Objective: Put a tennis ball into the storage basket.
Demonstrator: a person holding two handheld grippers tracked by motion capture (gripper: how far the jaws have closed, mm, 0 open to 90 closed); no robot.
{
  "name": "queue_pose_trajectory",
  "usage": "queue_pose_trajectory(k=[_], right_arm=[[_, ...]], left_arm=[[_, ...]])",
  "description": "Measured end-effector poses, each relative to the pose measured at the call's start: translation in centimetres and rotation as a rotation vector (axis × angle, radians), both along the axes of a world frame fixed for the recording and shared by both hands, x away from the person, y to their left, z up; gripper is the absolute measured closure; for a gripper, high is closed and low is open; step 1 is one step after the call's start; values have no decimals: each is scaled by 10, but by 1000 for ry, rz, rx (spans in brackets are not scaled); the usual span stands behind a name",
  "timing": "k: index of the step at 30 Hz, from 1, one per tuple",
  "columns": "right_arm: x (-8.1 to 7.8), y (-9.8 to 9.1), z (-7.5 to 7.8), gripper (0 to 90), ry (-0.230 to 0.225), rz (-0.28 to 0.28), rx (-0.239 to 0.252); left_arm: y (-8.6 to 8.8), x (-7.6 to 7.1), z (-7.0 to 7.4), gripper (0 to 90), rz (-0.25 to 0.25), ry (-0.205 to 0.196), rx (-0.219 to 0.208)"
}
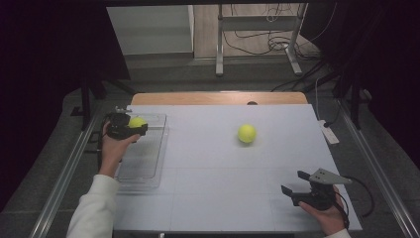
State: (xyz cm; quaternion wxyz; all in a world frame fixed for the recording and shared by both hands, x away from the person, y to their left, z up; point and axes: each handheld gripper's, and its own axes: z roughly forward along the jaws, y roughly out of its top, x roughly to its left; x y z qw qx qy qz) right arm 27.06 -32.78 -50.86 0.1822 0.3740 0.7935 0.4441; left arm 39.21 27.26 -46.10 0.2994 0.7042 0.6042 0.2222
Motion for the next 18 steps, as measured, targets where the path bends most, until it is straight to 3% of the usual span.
queue_pose_trajectory(k=[18], right_arm=[[1,0,-1,139,3,-2,-2]], left_arm=[[1,4,-3,259,12,31,25]])
